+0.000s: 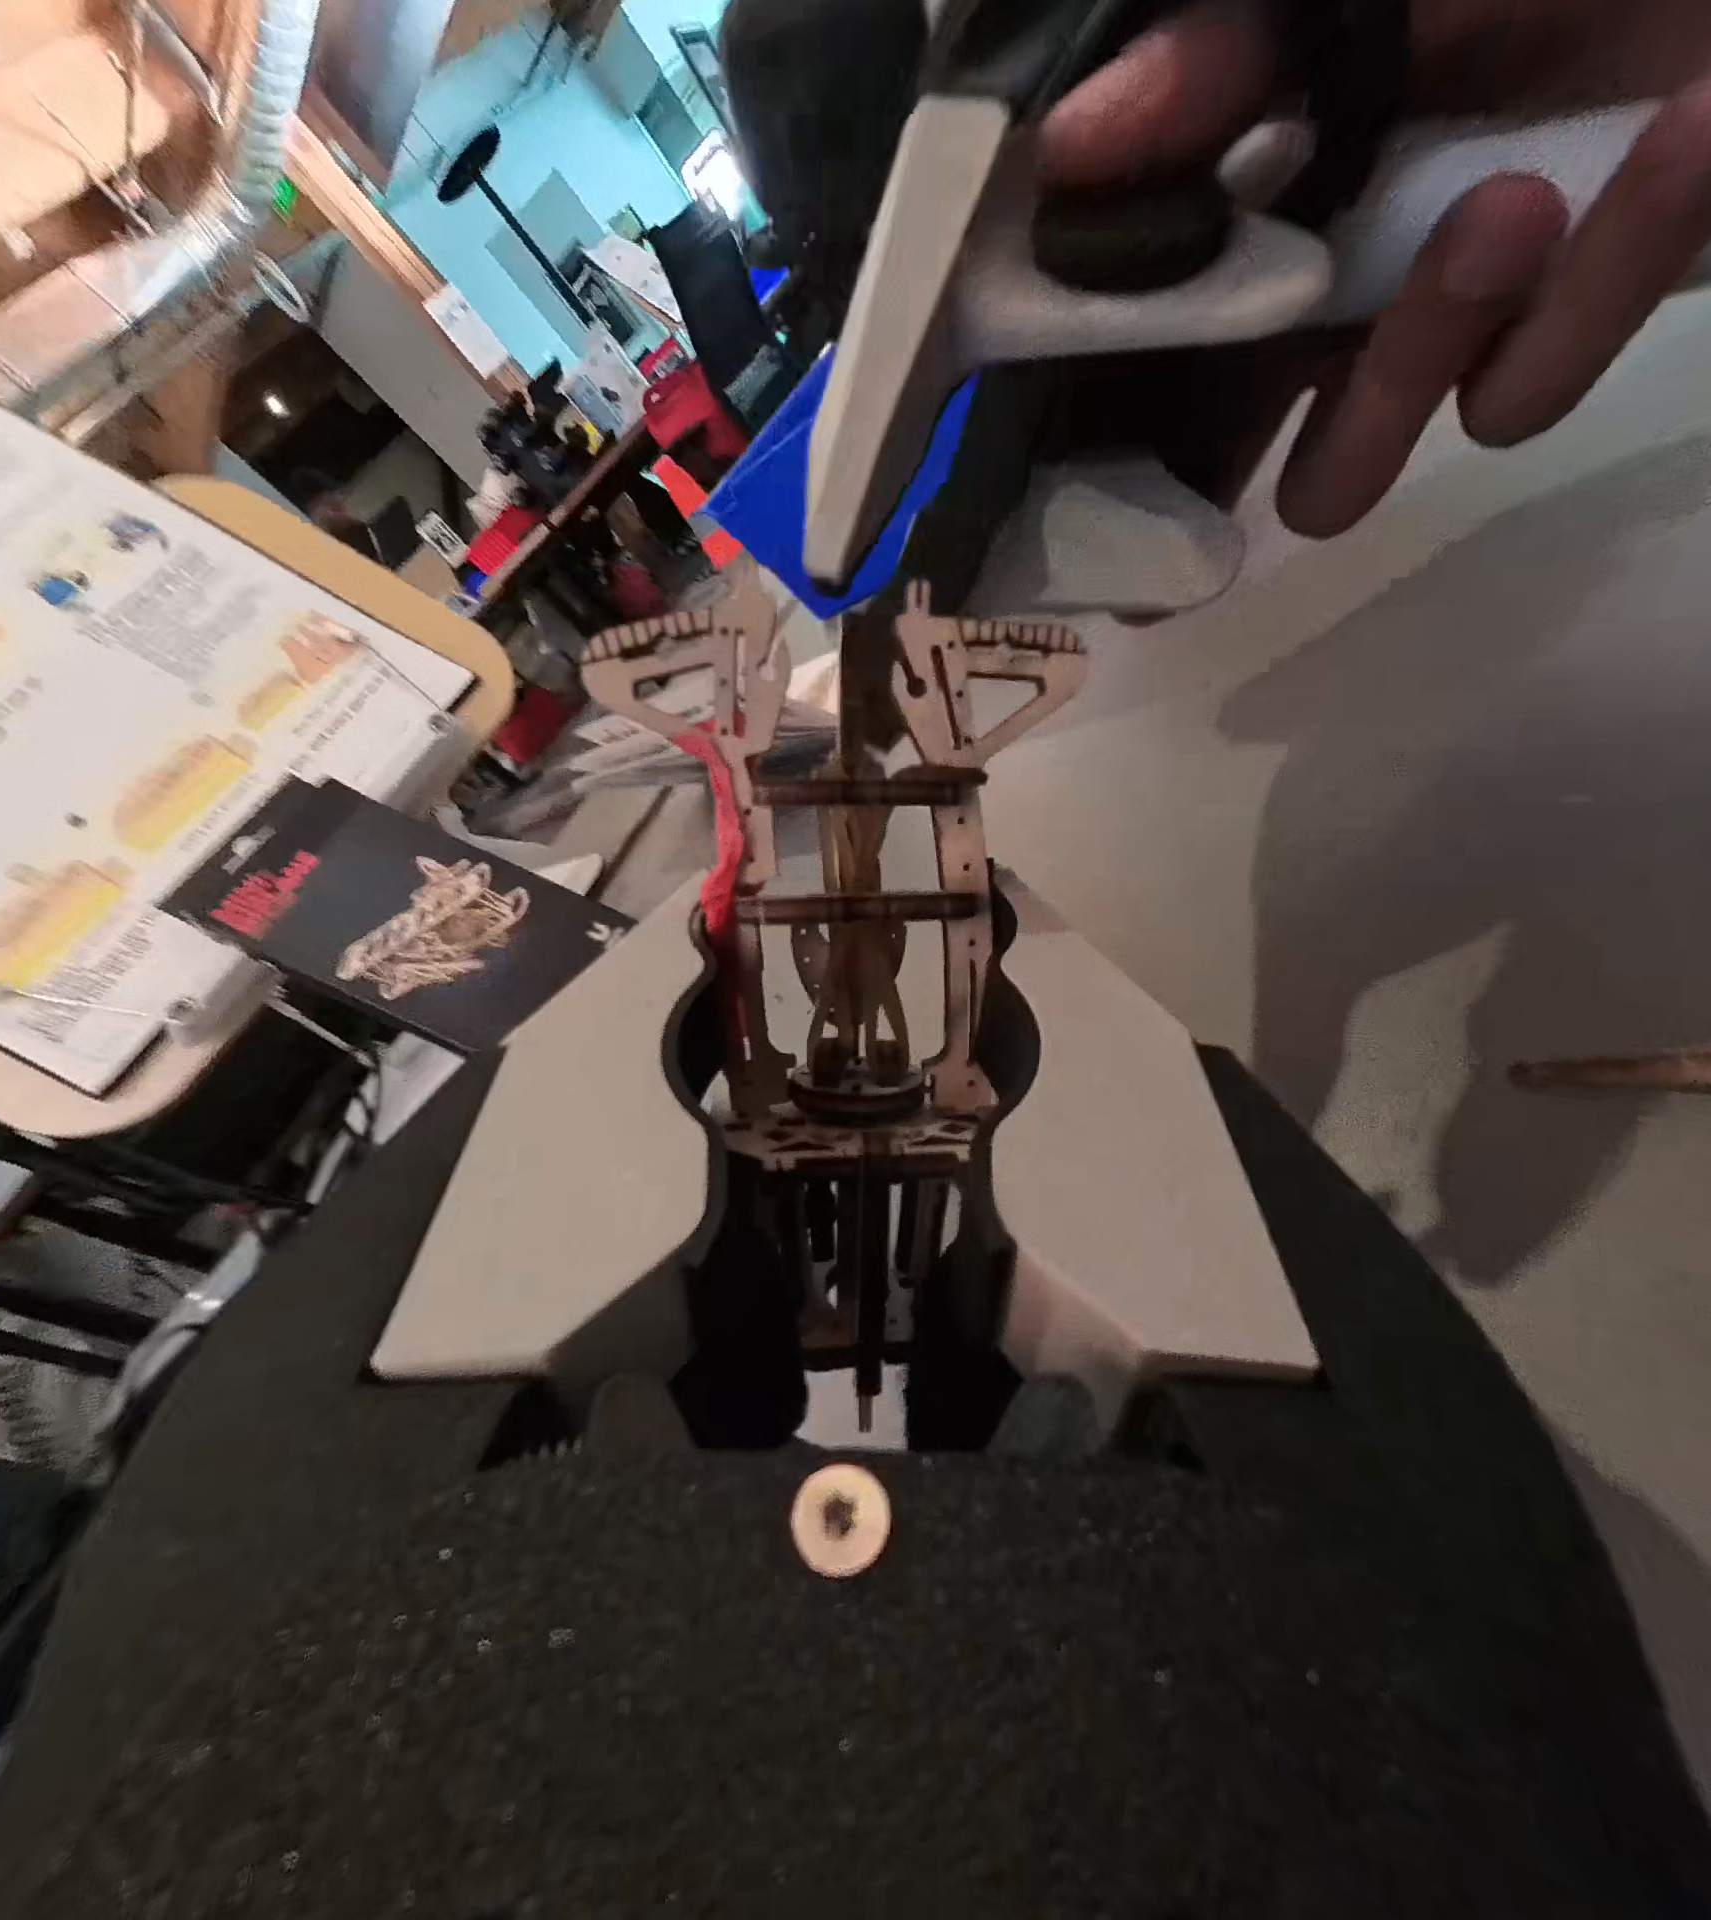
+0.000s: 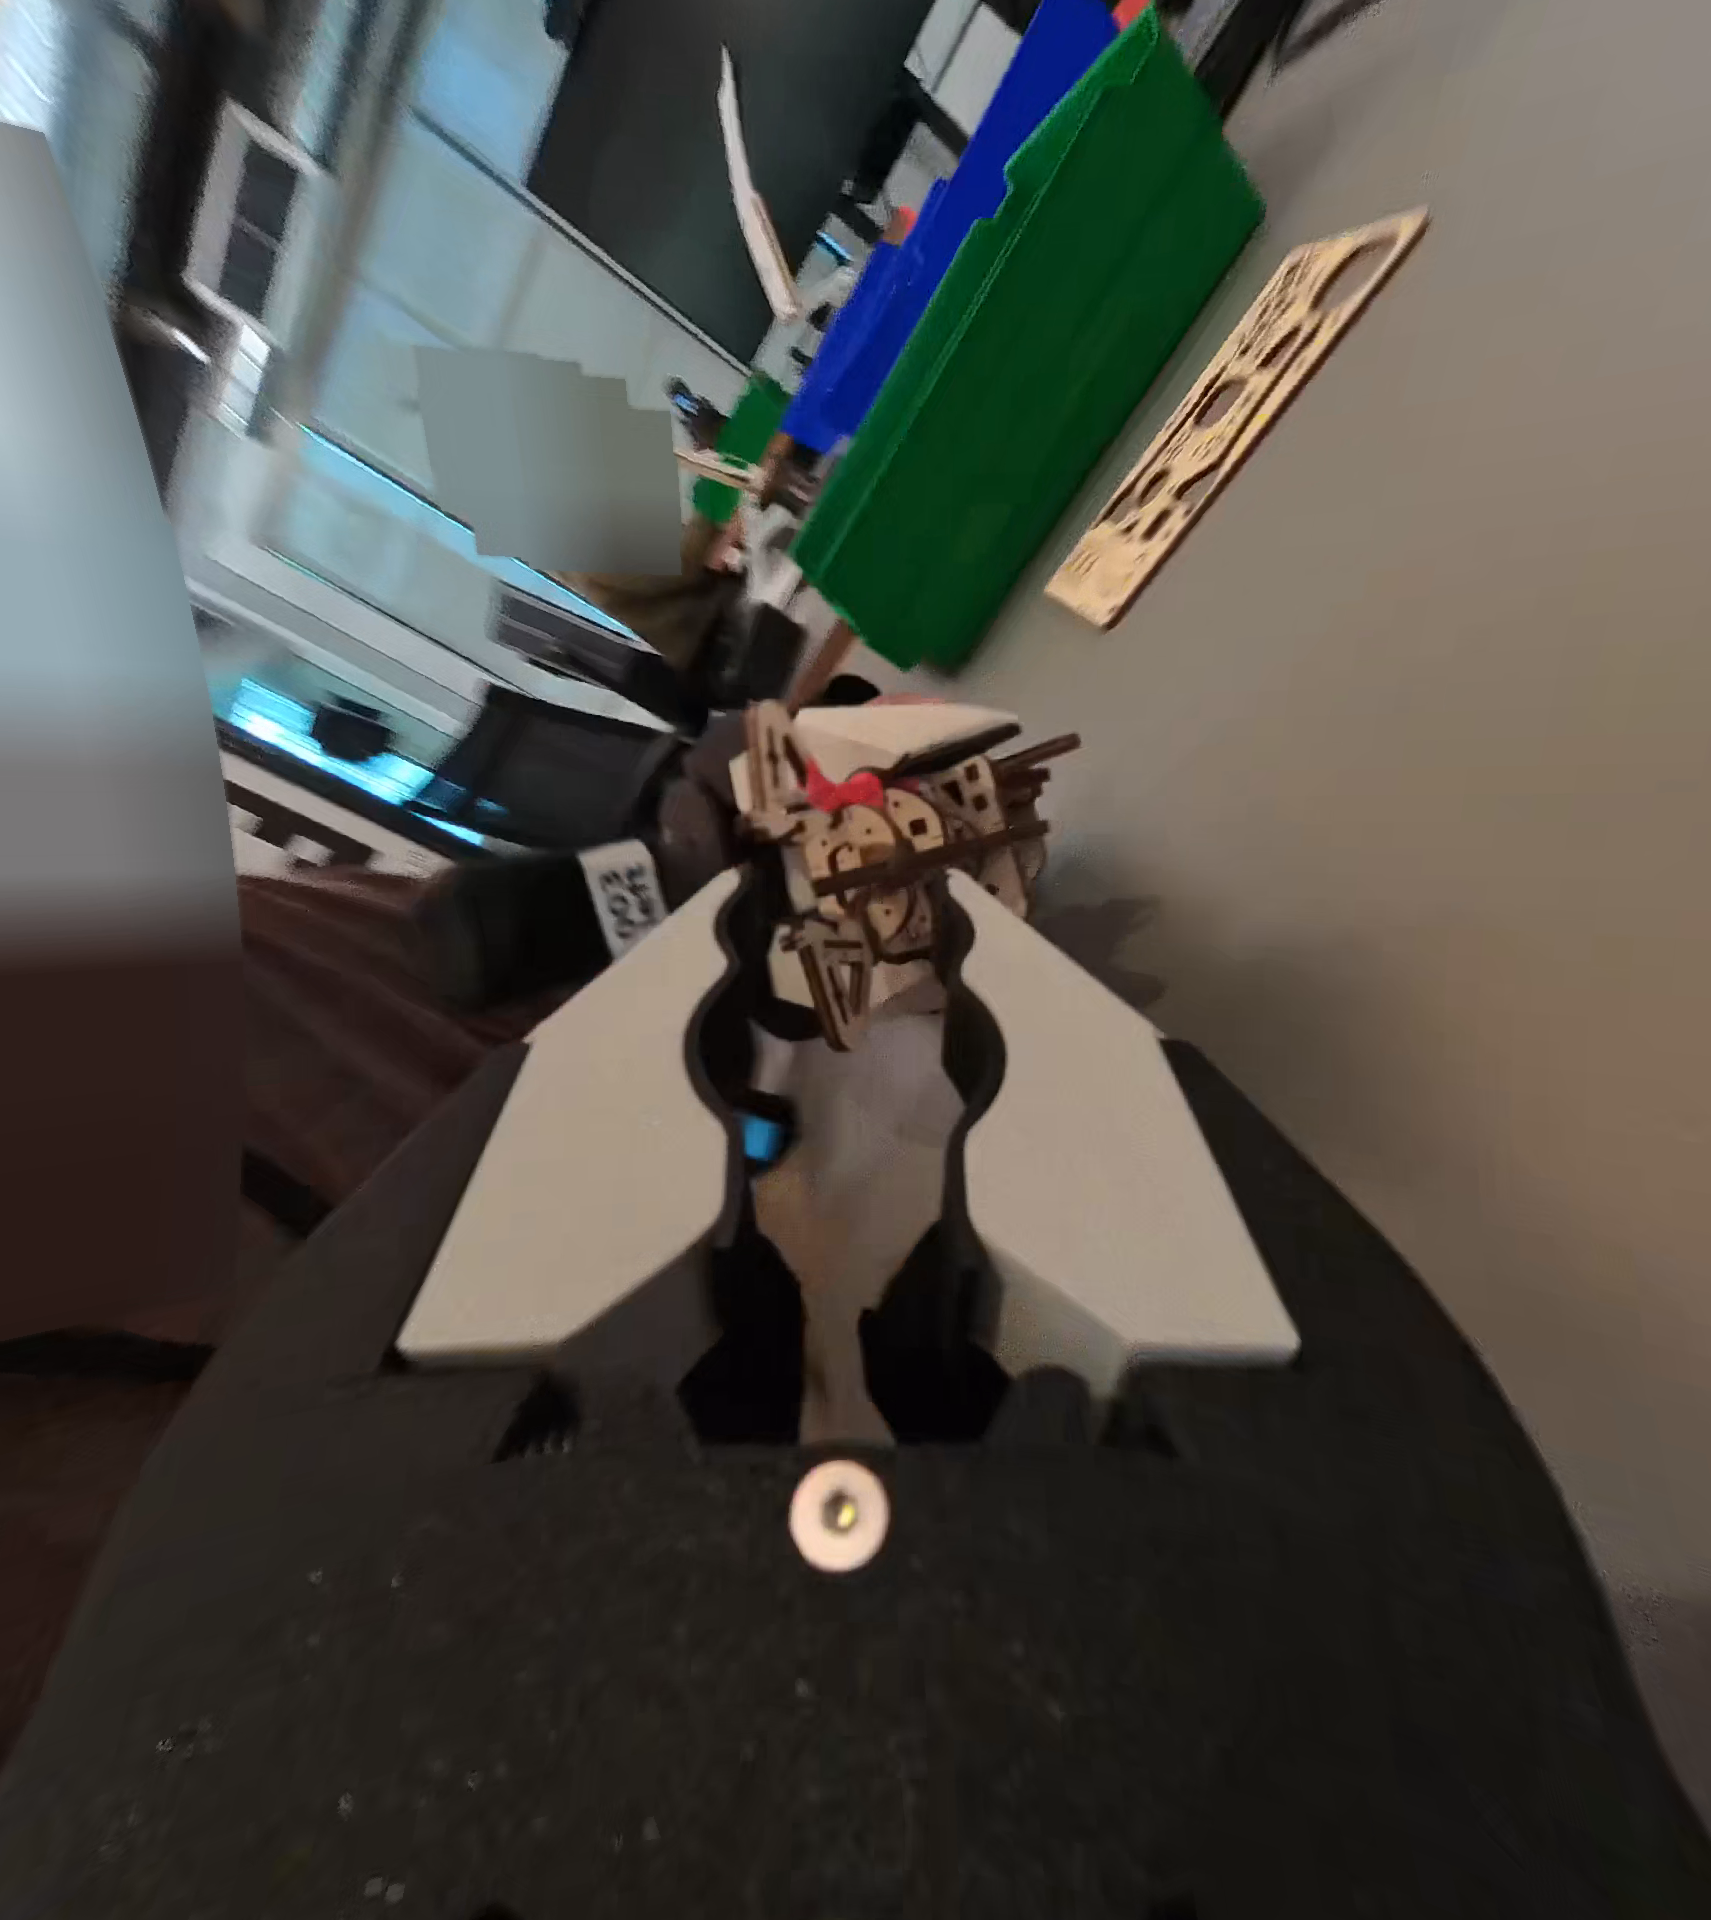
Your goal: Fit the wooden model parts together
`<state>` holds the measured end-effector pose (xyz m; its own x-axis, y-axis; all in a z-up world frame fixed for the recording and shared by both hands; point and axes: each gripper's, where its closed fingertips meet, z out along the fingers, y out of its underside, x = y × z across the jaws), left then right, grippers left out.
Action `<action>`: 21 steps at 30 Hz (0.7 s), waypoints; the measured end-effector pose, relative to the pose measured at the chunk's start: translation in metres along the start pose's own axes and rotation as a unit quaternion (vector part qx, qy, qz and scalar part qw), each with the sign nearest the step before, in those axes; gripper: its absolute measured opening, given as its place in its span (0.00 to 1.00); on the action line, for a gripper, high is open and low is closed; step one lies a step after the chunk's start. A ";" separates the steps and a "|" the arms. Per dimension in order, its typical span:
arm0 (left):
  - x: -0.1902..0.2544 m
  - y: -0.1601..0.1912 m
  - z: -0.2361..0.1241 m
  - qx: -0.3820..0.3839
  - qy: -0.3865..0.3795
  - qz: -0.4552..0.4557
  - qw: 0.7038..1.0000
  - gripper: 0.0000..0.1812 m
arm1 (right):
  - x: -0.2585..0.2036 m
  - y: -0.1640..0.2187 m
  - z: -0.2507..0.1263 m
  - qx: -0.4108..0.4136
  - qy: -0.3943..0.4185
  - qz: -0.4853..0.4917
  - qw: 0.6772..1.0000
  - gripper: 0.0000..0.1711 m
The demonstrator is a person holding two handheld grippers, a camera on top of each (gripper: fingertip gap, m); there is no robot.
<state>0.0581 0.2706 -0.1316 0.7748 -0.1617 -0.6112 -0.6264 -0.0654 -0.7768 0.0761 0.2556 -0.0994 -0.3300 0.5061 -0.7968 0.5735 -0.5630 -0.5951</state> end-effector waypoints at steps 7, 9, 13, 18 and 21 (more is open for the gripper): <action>0.010 0.008 0.004 -0.021 0.011 0.038 0.999 0.23 | 0.008 -0.002 0.015 -0.049 0.133 -0.156 0.978 0.10; 0.013 0.010 0.004 -0.030 0.009 0.048 0.998 0.24 | 0.010 0.001 0.017 -0.065 0.146 -0.157 0.975 0.01; 0.015 0.025 0.007 -0.056 0.035 0.019 0.998 0.27 | 0.018 0.002 0.012 -0.067 0.149 -0.111 0.980 0.01; 0.016 0.032 0.010 -0.069 0.050 0.005 0.996 0.30 | 0.025 0.005 0.007 -0.057 0.116 -0.045 0.991 0.01; 0.018 0.034 0.010 -0.069 0.057 0.034 0.995 0.29 | 0.027 0.007 0.006 -0.084 0.125 -0.060 0.987 0.01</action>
<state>0.0517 0.2753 -0.1699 0.7209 -0.2801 -0.6339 -0.6884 -0.1837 -0.7017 0.0667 0.2616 -0.1252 -0.2202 0.7200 -0.6581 0.6645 -0.3832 -0.6416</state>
